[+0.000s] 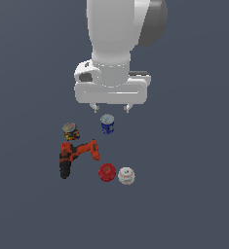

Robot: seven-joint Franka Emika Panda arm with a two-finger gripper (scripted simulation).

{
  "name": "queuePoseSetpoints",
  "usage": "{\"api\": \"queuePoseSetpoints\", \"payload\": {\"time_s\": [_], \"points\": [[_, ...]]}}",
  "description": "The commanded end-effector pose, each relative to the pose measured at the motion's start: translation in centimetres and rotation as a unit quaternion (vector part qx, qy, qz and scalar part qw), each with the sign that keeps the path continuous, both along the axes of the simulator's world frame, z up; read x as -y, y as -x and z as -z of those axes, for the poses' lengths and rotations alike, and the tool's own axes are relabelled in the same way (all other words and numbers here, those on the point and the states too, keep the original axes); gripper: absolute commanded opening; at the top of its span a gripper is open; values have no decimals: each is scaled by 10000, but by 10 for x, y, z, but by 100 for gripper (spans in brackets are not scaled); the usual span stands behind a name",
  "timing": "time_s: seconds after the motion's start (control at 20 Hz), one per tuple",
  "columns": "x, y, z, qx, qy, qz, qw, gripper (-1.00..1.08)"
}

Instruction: Pick up a designated object from a clutter of objects.

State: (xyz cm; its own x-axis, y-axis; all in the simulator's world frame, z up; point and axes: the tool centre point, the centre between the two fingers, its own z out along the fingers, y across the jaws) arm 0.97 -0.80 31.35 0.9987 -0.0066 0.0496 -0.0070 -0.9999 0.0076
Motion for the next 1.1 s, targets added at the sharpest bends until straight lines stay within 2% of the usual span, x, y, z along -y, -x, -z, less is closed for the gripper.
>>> {"api": "queuePoseSetpoints", "payload": {"time_s": [0.0,0.55,1.05], "points": [[0,0,0,0,0,0,10000,68],[6,-4,-7,73,4,113,9999,68],[23,-16,42,-133,185,-141,9996,68]]}}
